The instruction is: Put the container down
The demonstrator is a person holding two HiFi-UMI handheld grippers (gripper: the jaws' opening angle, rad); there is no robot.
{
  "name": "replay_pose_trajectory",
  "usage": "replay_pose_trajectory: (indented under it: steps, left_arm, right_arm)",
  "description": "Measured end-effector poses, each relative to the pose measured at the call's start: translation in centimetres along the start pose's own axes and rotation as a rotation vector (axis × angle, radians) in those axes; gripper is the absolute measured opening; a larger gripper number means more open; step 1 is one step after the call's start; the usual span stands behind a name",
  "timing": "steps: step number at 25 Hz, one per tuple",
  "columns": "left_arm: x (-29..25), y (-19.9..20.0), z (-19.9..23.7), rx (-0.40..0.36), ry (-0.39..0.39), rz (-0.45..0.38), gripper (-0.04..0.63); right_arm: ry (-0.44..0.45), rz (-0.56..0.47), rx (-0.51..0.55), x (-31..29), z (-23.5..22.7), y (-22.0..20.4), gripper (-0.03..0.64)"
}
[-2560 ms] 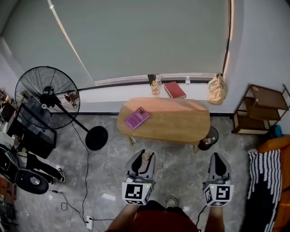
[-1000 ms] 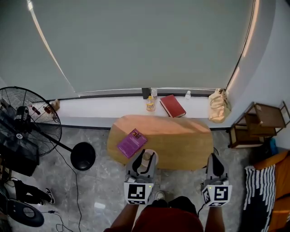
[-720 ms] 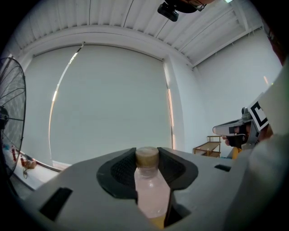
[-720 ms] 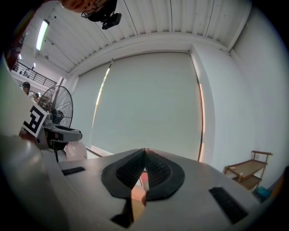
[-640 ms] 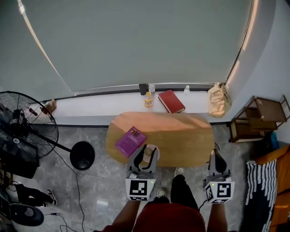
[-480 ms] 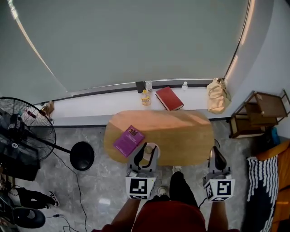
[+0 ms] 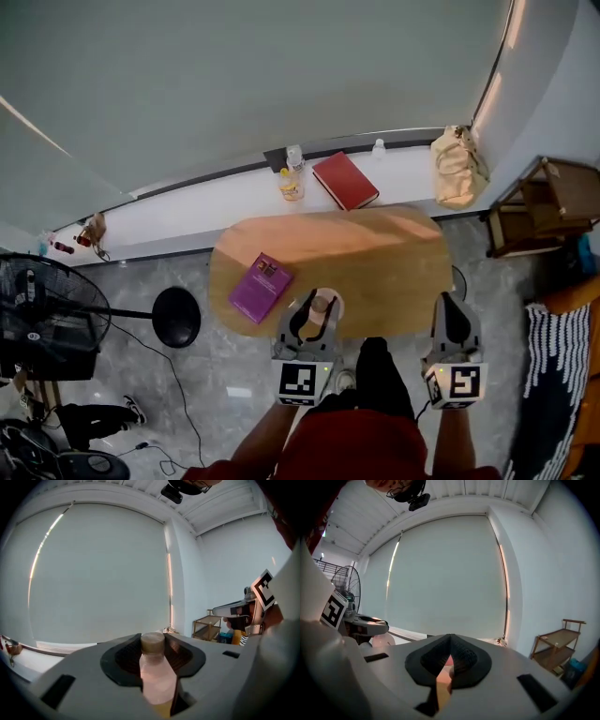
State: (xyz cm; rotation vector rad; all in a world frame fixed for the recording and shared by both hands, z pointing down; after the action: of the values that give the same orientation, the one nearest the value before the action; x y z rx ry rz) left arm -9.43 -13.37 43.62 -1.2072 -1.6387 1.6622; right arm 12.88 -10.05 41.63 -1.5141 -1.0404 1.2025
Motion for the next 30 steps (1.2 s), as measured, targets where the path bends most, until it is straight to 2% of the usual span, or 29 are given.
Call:
replay_pose_trajectory:
  steps: [2,6,13,16,23,30]
  left_arm:
    - [-2.3,-1.2,-0.5,-0.004,-0.014,0.026,0.147]
    - [-6.0,-3.5,-1.5,-0.010,-0.039,0.071,0.147]
    - [-11.2,-7.3,-2.9,-0.021,-0.071,0.117,0.147]
    - [-13.2,-9.3,-3.8,-0.041,-0.105,0.150,0.147]
    - [-17.0,-14.3,-5.5,-0.010,-0.154,0.266,0.147]
    - [-20.6,-18.9,-6.6,-0.028,-0.186,0.322,0.147]
  right_arm:
    - [-0.008,0.028,-0.032,-1.8,-1.2,-0.9,-0.005]
    - [-0.002,0.065,-0.011,-4.6,-3.6,-2.8,-0.005]
    - [-0.001,0.135,-0.050,-8.5,-5.9,-6.2,-0.005]
    - [-0.003,0.160,-0.065,-9.8,-6.8,-7.8,-0.005]
    - [-0.011,0.224,-0.098,-12.4,-8.5,-11.4,-0.005]
    - [-0.016,0.277,-0.128,-14.7,-10.1,-14.6,-0.005]
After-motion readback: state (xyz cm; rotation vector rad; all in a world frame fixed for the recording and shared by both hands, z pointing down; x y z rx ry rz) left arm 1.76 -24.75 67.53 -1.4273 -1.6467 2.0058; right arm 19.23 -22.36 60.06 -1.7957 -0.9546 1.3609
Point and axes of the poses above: the fingertips, and each gripper's own axes: x backward along the fingers, z to its left, y out of its top, the point moved 3 cm from there along x, backward along the fingers, and after that the axes turned 7 degrees about -x, right-handed, at the moved point
